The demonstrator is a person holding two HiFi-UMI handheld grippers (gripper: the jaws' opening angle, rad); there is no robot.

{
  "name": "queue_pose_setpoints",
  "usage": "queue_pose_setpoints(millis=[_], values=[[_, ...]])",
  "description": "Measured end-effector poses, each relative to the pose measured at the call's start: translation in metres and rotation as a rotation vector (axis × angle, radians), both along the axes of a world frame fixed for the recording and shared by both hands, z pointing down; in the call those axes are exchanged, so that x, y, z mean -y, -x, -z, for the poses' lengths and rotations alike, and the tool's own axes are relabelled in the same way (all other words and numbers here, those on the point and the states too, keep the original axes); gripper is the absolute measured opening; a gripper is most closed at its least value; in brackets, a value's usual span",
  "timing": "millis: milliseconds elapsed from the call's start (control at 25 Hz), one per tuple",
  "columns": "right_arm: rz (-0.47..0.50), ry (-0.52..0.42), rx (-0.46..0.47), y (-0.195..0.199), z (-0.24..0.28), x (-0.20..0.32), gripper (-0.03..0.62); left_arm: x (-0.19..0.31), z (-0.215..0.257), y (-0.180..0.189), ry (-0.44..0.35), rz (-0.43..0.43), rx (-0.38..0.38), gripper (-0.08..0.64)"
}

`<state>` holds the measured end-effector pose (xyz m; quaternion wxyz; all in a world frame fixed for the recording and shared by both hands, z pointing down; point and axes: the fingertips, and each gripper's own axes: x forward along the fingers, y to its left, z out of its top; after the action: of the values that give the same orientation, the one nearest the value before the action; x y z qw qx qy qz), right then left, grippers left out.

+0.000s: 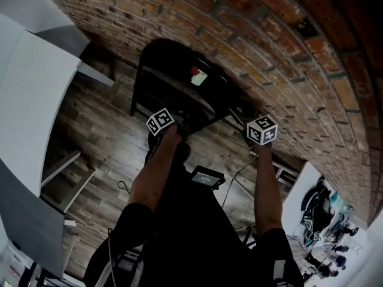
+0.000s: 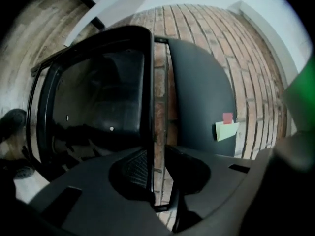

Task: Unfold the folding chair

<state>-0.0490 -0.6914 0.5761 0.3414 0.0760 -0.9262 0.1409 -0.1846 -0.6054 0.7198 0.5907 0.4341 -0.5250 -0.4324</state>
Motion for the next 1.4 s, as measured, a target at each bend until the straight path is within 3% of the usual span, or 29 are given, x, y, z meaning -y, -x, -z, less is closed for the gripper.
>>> queue_pose_setpoints(millis=[200,520,840,1080,1320,1400], values=[[0.066,-0.07,0.031,0.012,0.017,-0.026,0.155,-0.02,0.006,0.019,-0.058,0.166,-0.054,0.066],[0.217,-0.181,-0.027,-0.002,0.023,-0.059,0.164,-0.04,0.007,0.007,-0.09,0.169,-0.067,0.058],[0.325,-0.299,-0.056,-0.01,0.028,-0.081,0.176,-0.061,0.007,-0.003,-0.131,0.268,-0.079,0.043],[0.402,-0.348,-0.058,-0.035,0.026,-0.111,0.175,-0.087,0.014,-0.032,-0.177,0.143,0.003,0.044],[0.43,-0.334,-0.012,-0.045,0.028,-0.143,0.175,-0.109,0.018,-0.037,-0.18,0.065,0.073,0.074],[0.434,-0.335,-0.01,-0.05,0.029,-0.152,0.175,-0.115,0.016,-0.042,-0.175,0.063,0.046,0.072]])
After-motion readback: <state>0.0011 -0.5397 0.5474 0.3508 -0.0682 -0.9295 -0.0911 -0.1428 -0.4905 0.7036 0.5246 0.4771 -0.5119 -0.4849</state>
